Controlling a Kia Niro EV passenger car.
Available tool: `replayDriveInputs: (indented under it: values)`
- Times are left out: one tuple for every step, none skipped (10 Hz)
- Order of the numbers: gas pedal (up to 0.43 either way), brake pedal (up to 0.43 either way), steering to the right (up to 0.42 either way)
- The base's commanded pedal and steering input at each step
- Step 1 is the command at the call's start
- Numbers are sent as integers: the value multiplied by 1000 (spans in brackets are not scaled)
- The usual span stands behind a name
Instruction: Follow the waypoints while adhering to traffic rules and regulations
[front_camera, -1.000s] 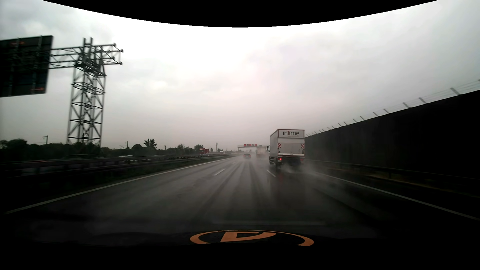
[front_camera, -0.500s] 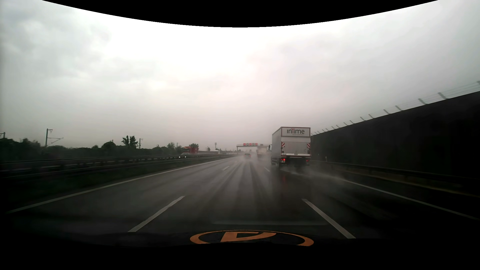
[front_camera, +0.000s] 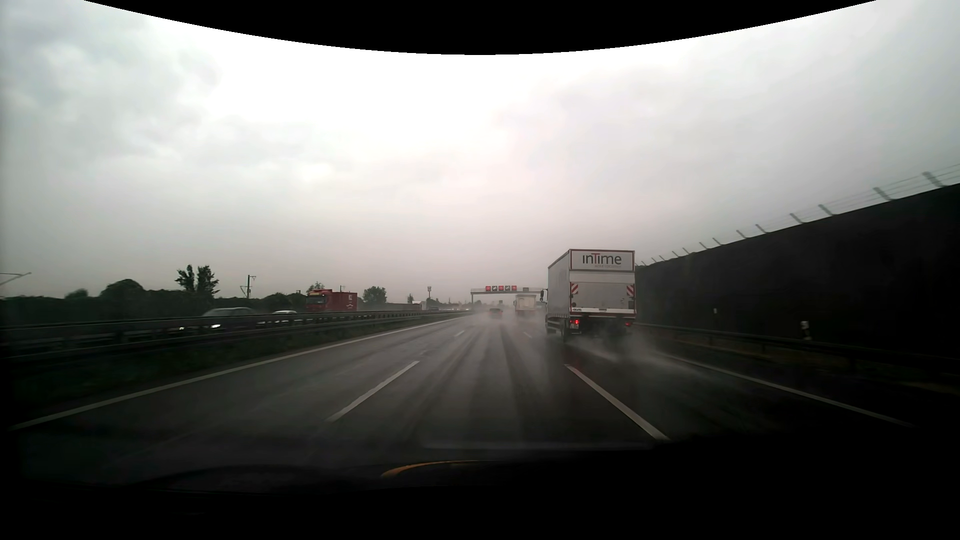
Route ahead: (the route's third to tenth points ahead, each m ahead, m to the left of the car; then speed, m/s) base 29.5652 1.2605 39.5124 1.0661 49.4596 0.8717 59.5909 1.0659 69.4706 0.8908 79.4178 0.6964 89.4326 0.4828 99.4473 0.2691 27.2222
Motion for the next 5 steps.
replayDriveInputs:
  values:
    - [248, 0, -2]
    - [248, 0, -1]
    - [248, 0, -1]
    - [248, 0, 0]
    - [248, 0, 0]
